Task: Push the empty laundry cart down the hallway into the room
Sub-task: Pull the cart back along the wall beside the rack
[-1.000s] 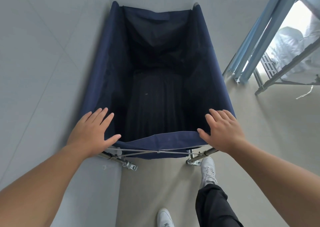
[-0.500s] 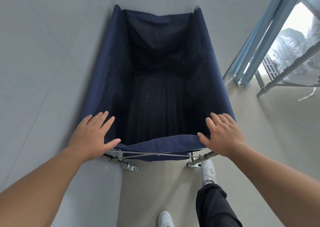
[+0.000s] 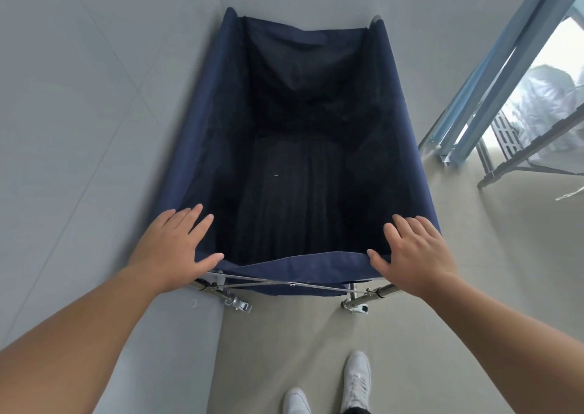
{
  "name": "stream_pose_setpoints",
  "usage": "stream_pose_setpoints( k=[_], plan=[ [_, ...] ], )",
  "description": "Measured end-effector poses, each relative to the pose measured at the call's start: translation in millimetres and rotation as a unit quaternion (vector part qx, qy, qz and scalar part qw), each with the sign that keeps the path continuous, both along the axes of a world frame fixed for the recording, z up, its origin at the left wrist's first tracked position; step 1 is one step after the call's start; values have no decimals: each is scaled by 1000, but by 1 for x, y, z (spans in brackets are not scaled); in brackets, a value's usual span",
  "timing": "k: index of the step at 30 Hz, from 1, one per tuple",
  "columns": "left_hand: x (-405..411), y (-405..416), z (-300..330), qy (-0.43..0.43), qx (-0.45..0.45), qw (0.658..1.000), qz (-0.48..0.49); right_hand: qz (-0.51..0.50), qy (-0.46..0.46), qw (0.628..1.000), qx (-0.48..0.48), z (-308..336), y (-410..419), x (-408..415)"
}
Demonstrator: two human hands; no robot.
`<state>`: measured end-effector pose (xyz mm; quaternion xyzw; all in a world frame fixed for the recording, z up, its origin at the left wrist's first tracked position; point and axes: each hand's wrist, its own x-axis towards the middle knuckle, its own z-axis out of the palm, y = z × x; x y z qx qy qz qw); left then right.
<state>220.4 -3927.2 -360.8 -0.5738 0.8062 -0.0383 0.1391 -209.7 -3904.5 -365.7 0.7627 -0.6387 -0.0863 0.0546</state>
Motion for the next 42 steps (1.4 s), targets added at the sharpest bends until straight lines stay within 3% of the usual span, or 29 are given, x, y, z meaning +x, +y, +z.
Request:
stream_pose_setpoints(
  k=[19, 42],
  plan=[
    [-8, 2, 2, -24, 18, 999, 27, 13, 3, 999, 38, 2, -3, -7],
    [-3, -20, 11, 73, 17, 997, -4, -35, -22, 999, 35, 6, -4, 3]
  ],
)
